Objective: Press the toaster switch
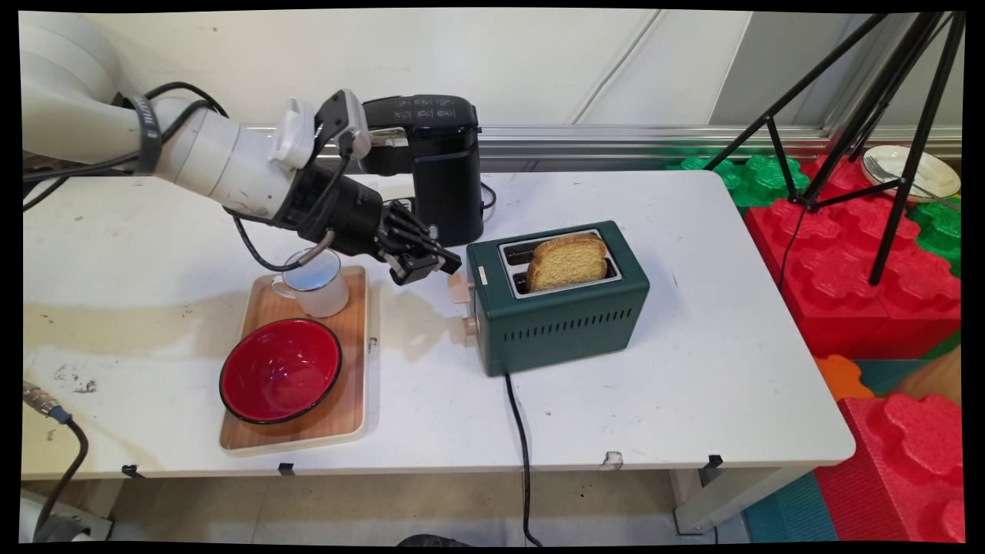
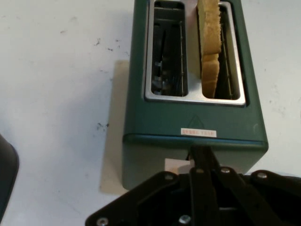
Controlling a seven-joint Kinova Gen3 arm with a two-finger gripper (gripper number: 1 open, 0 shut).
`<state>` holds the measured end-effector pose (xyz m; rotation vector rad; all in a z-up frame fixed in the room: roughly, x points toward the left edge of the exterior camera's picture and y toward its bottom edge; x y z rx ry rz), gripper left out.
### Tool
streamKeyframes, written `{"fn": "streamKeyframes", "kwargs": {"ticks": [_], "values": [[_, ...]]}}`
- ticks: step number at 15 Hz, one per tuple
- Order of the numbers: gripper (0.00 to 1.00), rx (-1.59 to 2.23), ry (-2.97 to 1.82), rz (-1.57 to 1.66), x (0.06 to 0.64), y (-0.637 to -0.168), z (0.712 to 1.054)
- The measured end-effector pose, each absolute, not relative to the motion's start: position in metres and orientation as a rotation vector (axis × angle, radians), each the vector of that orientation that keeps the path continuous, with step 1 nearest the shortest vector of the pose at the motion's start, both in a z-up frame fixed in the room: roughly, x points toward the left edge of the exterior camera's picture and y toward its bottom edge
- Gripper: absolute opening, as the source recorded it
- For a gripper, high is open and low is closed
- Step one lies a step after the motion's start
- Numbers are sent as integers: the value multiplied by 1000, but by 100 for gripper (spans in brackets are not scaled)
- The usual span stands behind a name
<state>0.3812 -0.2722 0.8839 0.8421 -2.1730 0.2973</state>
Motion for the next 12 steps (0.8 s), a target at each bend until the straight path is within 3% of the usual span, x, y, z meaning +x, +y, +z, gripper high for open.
{"fn": "streamKeyframes", "kwargs": {"ticks": [12], "values": [[0,874,-2178,259,372,-285,865]]}}
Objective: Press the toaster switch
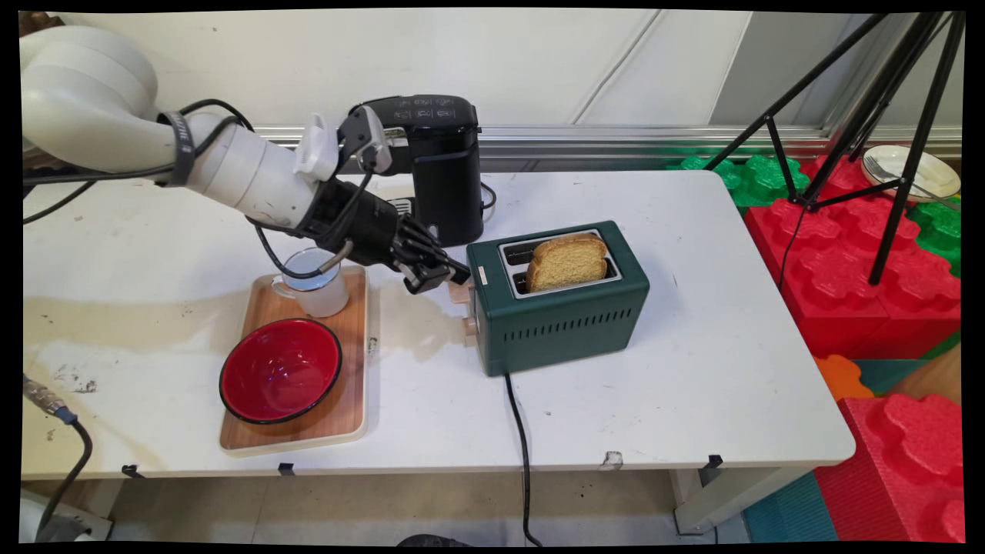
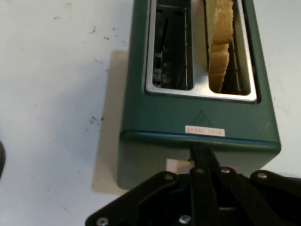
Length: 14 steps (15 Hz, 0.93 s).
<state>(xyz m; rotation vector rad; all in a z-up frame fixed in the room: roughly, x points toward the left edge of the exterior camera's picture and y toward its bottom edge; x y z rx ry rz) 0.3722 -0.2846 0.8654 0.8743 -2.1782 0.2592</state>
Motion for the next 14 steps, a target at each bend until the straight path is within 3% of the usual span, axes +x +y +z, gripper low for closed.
{"fn": "streamKeyframes", "kwargs": {"ticks": [14], "values": [[0,889,-2216,209,368,-289,832]]}}
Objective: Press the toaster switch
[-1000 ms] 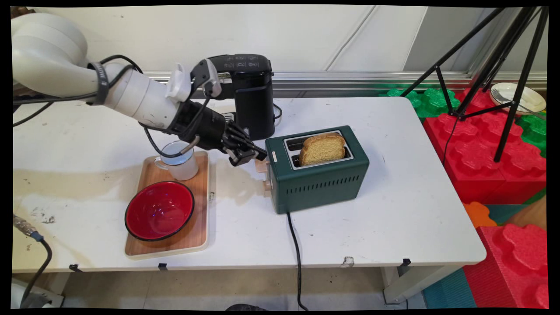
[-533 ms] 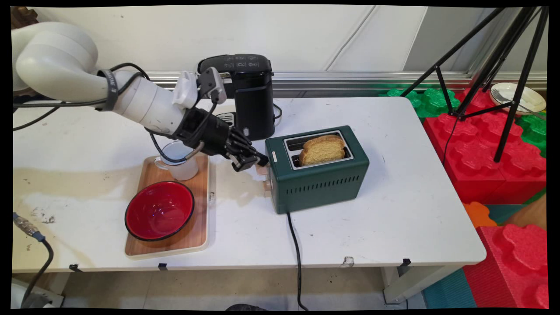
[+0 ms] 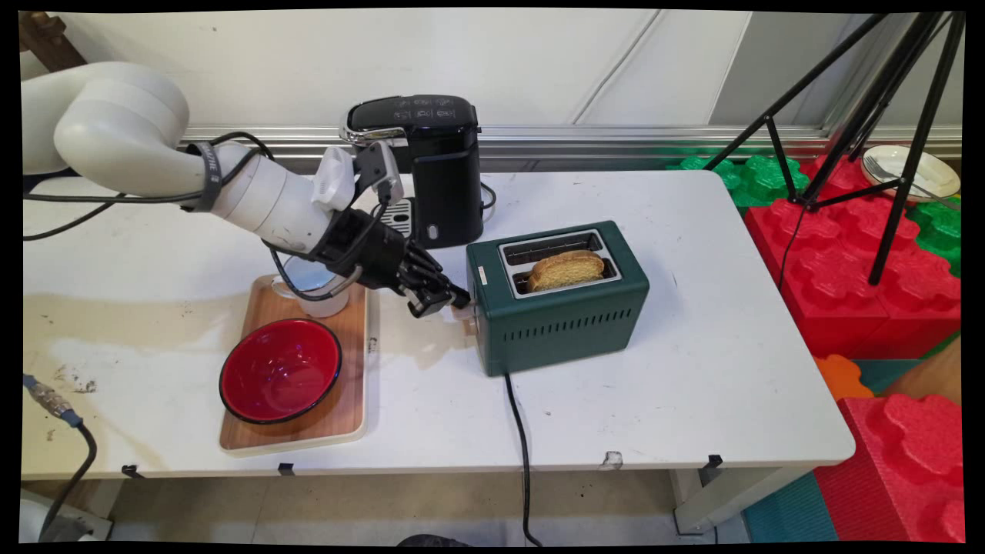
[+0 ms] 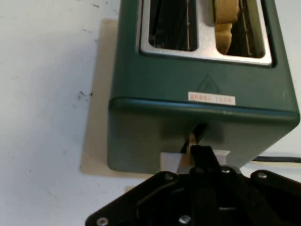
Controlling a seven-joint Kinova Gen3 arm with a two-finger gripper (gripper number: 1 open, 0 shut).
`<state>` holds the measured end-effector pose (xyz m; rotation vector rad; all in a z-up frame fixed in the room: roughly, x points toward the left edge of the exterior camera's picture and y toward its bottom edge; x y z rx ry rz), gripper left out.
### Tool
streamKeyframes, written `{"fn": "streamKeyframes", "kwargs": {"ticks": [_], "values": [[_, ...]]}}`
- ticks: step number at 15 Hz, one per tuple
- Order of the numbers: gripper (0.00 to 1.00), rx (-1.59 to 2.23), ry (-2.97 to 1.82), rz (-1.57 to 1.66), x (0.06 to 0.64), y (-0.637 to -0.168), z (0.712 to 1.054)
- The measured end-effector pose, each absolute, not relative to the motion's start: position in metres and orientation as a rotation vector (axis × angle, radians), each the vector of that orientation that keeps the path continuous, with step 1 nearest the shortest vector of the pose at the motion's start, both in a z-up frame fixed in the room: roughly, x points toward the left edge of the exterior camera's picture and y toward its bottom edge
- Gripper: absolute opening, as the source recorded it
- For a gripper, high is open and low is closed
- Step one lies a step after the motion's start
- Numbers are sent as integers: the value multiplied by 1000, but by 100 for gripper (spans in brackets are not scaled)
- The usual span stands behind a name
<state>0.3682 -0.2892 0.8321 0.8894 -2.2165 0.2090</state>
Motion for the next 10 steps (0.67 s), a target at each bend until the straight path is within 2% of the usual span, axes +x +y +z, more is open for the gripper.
{"fn": "streamKeyframes", "kwargs": {"ticks": [10], "values": [[0,885,-2240,214,375,-285,823]]}}
